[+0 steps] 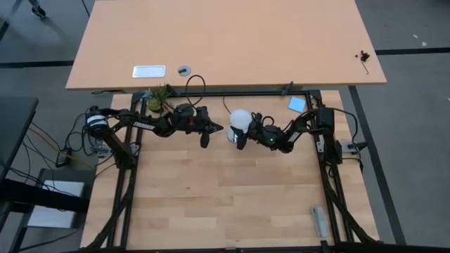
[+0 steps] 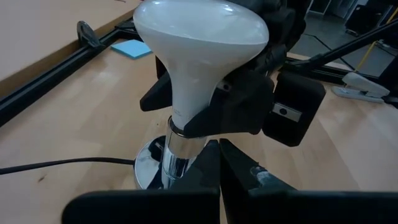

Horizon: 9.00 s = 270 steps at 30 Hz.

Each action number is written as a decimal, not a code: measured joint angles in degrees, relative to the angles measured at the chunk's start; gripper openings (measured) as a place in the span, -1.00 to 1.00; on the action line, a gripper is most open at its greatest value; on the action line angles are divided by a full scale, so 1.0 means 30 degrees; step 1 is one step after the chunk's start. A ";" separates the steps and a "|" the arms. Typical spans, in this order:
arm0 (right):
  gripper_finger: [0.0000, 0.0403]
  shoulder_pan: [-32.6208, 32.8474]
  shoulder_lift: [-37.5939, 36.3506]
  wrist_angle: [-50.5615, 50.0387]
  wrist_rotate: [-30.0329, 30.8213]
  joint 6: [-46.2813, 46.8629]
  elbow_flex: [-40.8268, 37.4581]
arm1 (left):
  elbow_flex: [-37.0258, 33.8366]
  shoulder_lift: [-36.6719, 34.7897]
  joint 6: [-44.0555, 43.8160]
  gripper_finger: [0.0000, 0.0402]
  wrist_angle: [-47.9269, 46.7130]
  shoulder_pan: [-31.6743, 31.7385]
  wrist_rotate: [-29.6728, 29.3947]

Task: Screw lightbulb
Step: Insert the white lightbulb into the desk lamp

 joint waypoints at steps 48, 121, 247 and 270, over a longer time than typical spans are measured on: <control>0.51 0.0455 -0.4088 -0.4529 0.0000 -0.0097 -0.1974 | 0.0007 0.0005 0.0000 -1.00 -0.0168 0.0003 0.0007; -0.95 0.0594 -1.1132 -2.5954 -0.0489 0.1851 0.6422 | 0.0007 0.0005 0.0039 -1.00 -0.0182 0.0003 -0.0128; -0.76 -0.1974 -1.4834 -3.1650 -0.4656 -0.1639 0.6900 | 0.0809 0.1491 -0.0067 -1.00 -0.1574 -0.0864 -0.1903; 0.13 -0.0211 -1.4982 -3.3153 -0.4050 -0.0129 0.6923 | 0.3818 0.4740 0.2342 -1.00 -0.4355 -0.0616 -0.3038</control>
